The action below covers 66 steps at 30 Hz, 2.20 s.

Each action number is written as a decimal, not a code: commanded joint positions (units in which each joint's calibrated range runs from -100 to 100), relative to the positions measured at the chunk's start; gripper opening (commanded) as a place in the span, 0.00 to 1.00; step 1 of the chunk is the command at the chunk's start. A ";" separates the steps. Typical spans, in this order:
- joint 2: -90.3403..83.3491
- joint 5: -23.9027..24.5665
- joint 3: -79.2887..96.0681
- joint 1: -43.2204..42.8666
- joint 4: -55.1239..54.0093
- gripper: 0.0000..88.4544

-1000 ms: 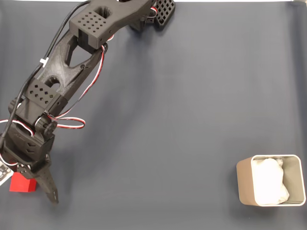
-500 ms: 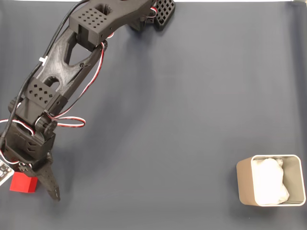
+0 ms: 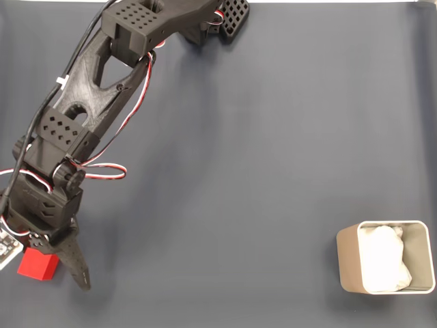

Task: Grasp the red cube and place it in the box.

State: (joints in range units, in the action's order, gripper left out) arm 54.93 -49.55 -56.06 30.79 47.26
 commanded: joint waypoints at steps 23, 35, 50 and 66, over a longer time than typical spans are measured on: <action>-5.79 -0.15 -0.51 -1.38 -0.45 0.53; -4.41 -0.34 -1.15 -1.38 -0.53 0.53; -1.64 -0.98 -3.34 -1.81 -2.42 0.53; 0.27 -1.90 -3.89 -1.95 -3.40 0.53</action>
State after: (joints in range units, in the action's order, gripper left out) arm 55.54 -50.96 -56.69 29.45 44.79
